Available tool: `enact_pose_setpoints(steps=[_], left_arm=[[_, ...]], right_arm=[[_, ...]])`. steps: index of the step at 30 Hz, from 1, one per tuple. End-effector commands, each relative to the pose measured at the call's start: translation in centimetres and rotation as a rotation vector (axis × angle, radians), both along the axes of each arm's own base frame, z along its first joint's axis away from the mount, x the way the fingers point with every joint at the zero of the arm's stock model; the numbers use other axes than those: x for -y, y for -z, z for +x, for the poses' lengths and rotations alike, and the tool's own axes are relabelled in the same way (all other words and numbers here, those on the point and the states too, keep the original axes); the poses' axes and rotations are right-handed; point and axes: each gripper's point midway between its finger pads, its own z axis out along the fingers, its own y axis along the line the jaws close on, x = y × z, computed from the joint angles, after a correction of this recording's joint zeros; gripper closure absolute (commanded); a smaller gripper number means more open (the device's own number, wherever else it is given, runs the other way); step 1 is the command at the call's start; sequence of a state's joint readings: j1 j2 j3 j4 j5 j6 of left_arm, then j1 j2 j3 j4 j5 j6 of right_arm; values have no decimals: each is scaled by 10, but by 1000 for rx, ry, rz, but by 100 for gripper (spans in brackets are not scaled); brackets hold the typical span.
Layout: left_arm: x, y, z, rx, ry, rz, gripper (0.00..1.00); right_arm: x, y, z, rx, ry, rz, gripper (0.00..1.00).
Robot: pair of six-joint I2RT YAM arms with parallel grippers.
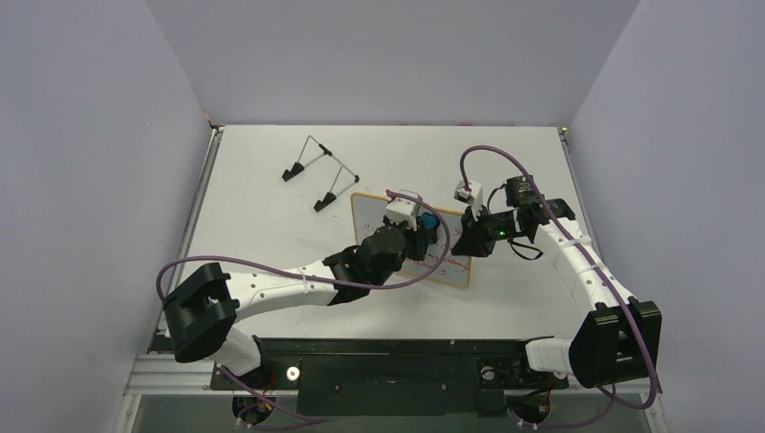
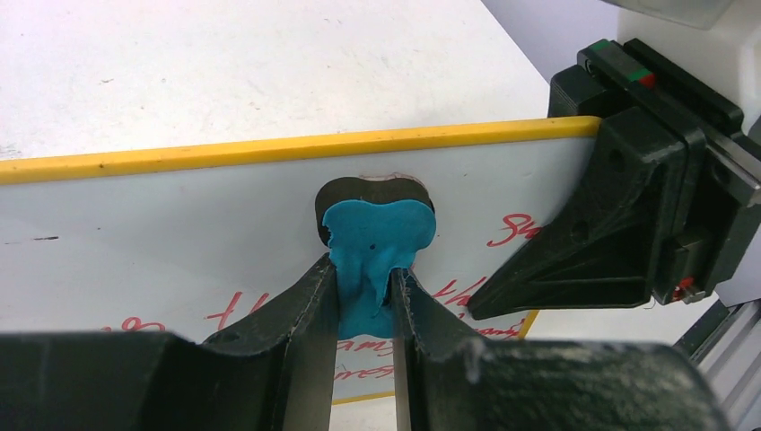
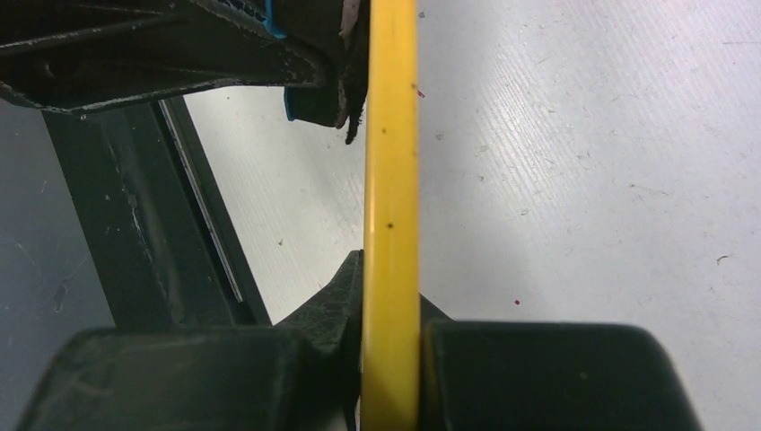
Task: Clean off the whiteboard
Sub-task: Erase the center of the board with the whiteboard.
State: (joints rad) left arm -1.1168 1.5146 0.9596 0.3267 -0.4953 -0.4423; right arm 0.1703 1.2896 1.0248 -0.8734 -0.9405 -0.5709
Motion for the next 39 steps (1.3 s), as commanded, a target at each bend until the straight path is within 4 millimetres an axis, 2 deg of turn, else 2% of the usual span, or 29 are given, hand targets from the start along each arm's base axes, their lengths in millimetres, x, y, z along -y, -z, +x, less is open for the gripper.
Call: enact_pose_setpoints(steps=[1,5,7,10,12,21,25,27,31,33,34,35,37,39], left_arm=[[7,3,0,-7,28,-31,100],[48,-7,-26,-4,142,-57,100],[58,-9,-29,3,154,-48,100],[58,-14,-25,16,129,-39,100],[50,-17,-19,29,86,-26,100],[-17,22,10,-24,-79,41,100],[-25,26,11,-33,-86,38,100],[-20,21,10,-27,-68,18,100],[2,0,1,-1,20,-16,100],[21,-23,-3,16,75,-47,100],[30,-23,-9,19,105,-38,100],[37,-36,-10,33,119,-56,100],[47,-42,-12,41,136,-60,100],[48,-43,-9,47,124,-53,100]], right_arm=[[-1,3,-18,-37,-47,-24,100],[0,4,-18,-40,-47,-26,100],[0,4,-18,-38,-47,-26,100],[0,3,-18,-36,-48,-26,100],[-1,2,-19,-34,-48,-24,100],[-1,1,-19,-32,-49,-22,100],[-1,2,-19,-35,-49,-23,100],[-1,3,-18,-35,-48,-24,100],[0,4,-18,-38,-48,-27,100],[0,4,-18,-38,-48,-27,100],[0,4,-18,-39,-48,-27,100],[0,4,-18,-41,-48,-28,100],[0,4,-18,-39,-48,-28,100],[0,4,-18,-37,-47,-28,100]])
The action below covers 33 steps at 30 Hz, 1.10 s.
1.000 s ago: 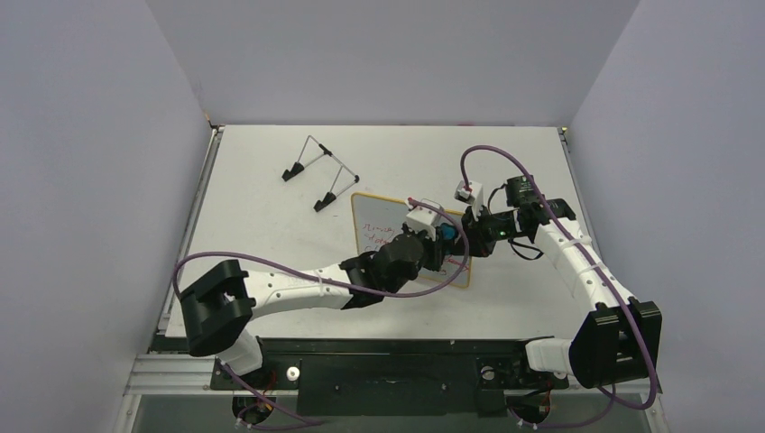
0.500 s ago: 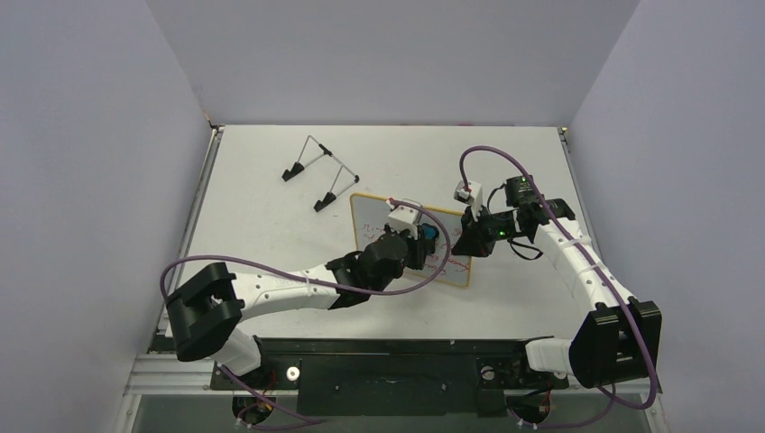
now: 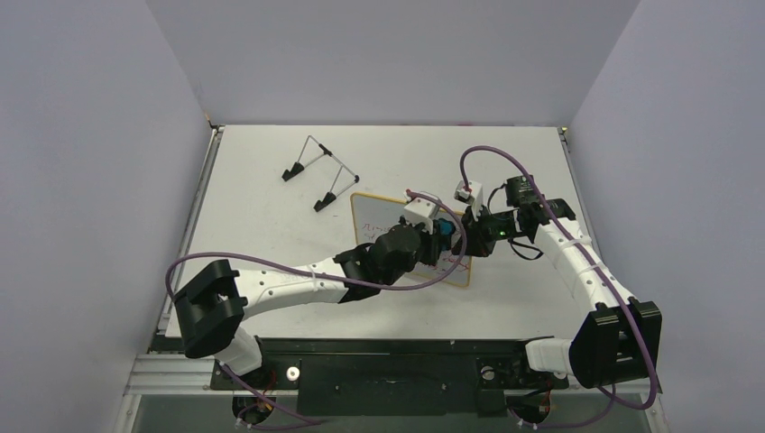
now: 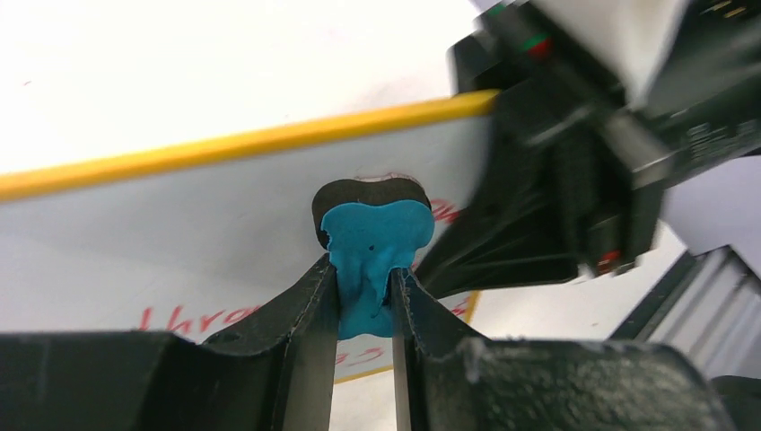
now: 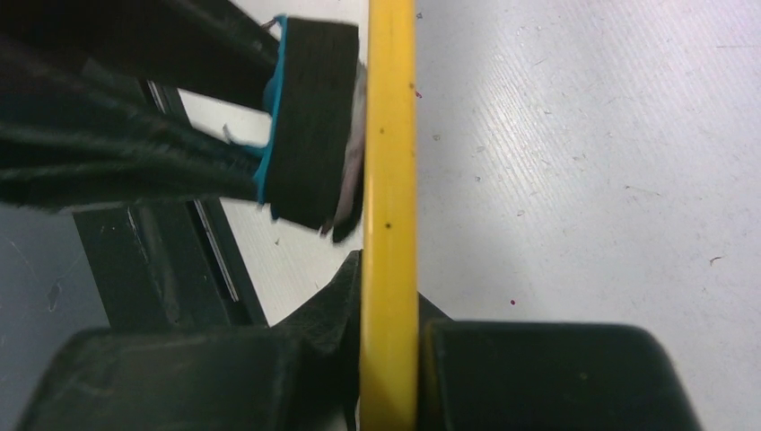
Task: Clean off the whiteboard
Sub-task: Erase the center of the board with the whiteboard.
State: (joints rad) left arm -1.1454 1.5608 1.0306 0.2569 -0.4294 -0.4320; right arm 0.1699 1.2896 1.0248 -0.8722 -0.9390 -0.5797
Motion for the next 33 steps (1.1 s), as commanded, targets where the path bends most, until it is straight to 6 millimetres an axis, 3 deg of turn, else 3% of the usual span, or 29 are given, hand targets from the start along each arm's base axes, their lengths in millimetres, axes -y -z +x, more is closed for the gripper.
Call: enact_pose_setpoints(steps=[1,5,11,17,22,29,33], left_arm=[[22,-47,7,69,23,-92,100],[2,-37,19,58,-37,-72,100],[-40,-3,28,14,-106,-27,100],[-41,4,14,-13,-39,-18,100],[-48,-5,18,17,-54,-2,100],[-109,-8,54,19,-180,16,100],[-116,-11,52,7,-170,-20,100]], right_arm=[[0,3,-19,-43,-43,-25,100],[-1,2,-19,-44,-43,-22,100],[-1,2,-19,-40,-44,-23,100],[-1,3,-19,-45,-45,-24,100],[-1,4,-18,-47,-44,-25,100],[0,4,-19,-49,-43,-25,100],[-1,4,-19,-49,-44,-26,100]])
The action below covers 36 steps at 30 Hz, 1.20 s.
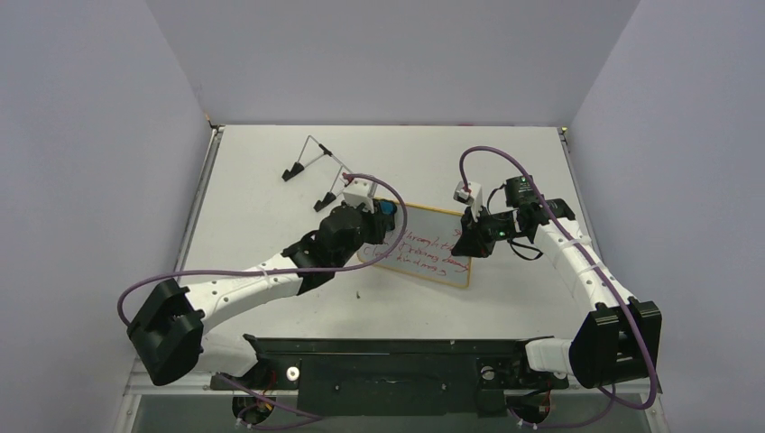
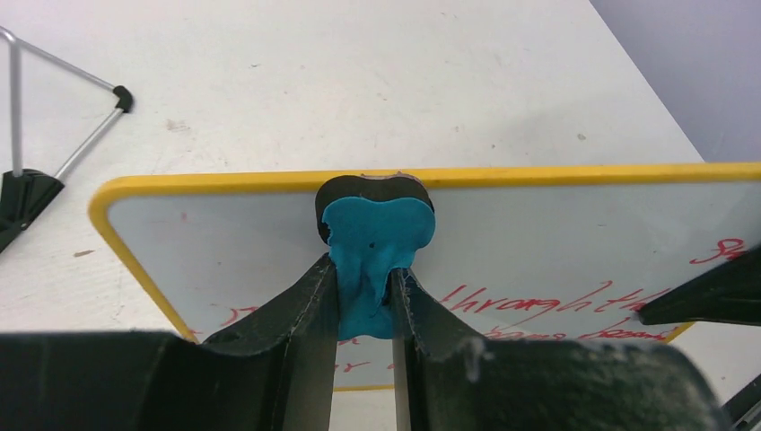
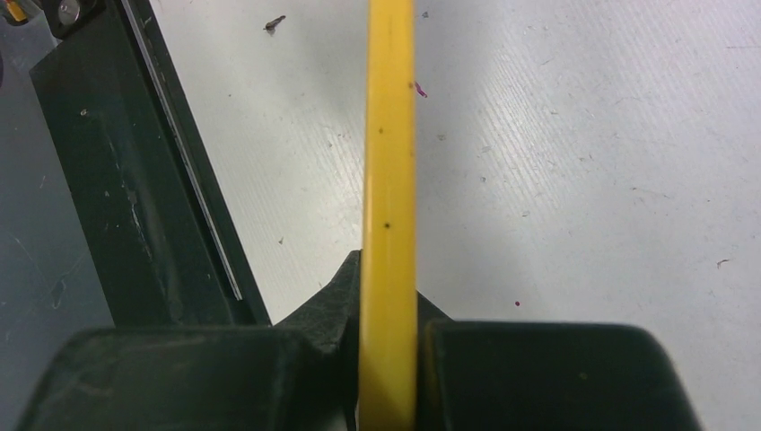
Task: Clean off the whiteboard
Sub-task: Erase the center of the board with the whiteboard.
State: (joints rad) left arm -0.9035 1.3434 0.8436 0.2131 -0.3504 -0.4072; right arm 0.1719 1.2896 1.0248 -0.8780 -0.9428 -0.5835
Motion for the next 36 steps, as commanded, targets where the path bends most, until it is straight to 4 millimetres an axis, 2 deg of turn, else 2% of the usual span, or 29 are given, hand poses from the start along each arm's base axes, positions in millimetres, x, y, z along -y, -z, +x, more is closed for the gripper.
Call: enact_pose_setpoints(steps=[1,4,6,9,10,11,12,13,14,15,16,17,18,20,23,26,27,28,31,33,36], left_arm=[[-11,-13,1,17,-5,-40,100],[-4,-11,-1,5,22,-66,100],[8,-13,-3,-6,61,-94,100],[37,-19,-11,-3,126,-130,100],[47,-29,-16,12,144,-143,100],[56,-28,-17,14,155,-142,100],[69,-39,-23,28,182,-161,100],[77,-37,-25,29,196,-161,100],[90,-49,-32,41,226,-182,100],[98,-46,-34,39,242,-177,100],[110,-55,-42,47,271,-193,100],[117,-50,-43,40,283,-185,100],[123,-55,-48,44,303,-195,100],[126,-51,-50,37,308,-190,100],[113,-48,-46,36,279,-181,100],[83,-41,-36,25,219,-171,100],[70,-28,-29,7,189,-151,100],[61,-30,-27,2,172,-160,100],[24,-7,-10,-31,78,-120,100],[5,6,-2,-54,30,-96,100],[-13,20,1,-79,-17,-74,100]], right_arm=[[0,5,-17,-47,-37,-29,100],[0,5,-17,-49,-38,-29,100],[0,6,-17,-51,-38,-29,100],[0,6,-17,-52,-38,-30,100],[0,5,-17,-48,-38,-30,100],[0,5,-17,-48,-38,-30,100],[0,6,-17,-50,-38,-31,100],[1,7,-17,-52,-37,-32,100],[0,7,-17,-53,-38,-32,100],[0,6,-16,-51,-37,-32,100],[1,6,-16,-51,-37,-32,100],[0,6,-17,-52,-37,-32,100],[0,6,-17,-50,-37,-32,100],[0,5,-17,-48,-36,-30,100],[1,4,-16,-43,-34,-29,100],[1,3,-16,-42,-34,-29,100],[1,3,-16,-40,-33,-28,100],[1,3,-16,-41,-33,-29,100],[1,4,-16,-38,-34,-30,100],[1,4,-16,-41,-32,-31,100],[2,4,-15,-42,-29,-32,100]])
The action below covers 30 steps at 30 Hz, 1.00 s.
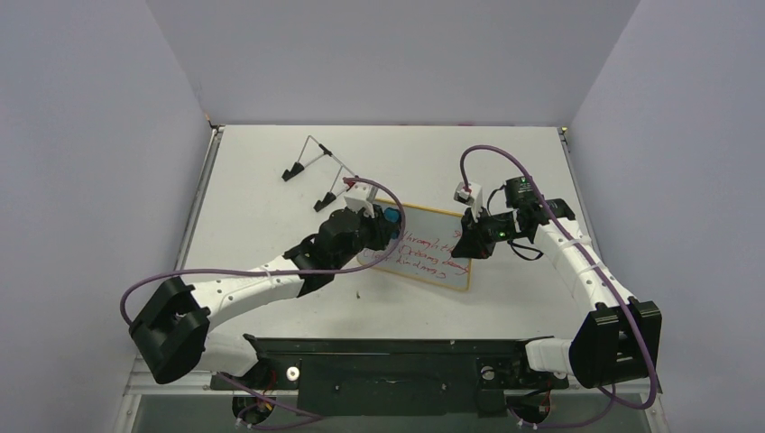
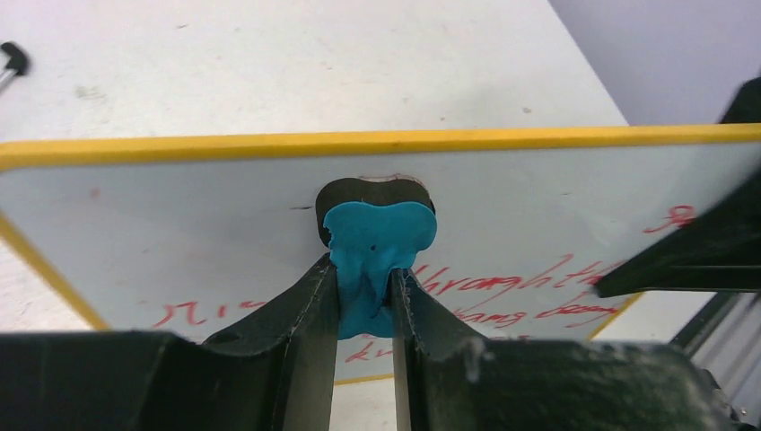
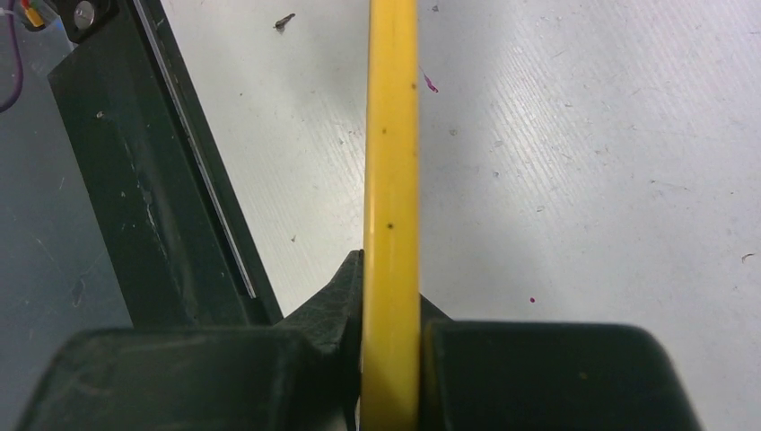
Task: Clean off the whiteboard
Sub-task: Erase the center of the board with the whiteboard.
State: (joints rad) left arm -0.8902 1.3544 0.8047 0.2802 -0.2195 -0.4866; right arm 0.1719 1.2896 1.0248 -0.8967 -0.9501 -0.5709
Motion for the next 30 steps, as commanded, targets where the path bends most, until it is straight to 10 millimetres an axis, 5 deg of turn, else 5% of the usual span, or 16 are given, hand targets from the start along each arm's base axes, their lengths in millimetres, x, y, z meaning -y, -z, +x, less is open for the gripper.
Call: enact_pose_setpoints(steps=[1,6,11,15,24,30], left_arm=[[-36,18,14,-29,-123,40,100],[-51,11,6,-22,-134,33,100],[-35,-27,-24,26,79,-41,100],[-26,-35,-40,11,218,-93,100],[-34,5,-61,-155,269,-3,100],[-55,75,-91,-382,161,239,100]], right_arm=[[3,4,-11,-13,-33,-37,100],[3,5,-10,-16,-32,-38,100],[3,6,-10,-18,-31,-39,100],[3,6,-10,-14,-30,-42,100],[5,6,-8,-4,-27,-47,100],[5,6,-7,2,-21,-52,100]])
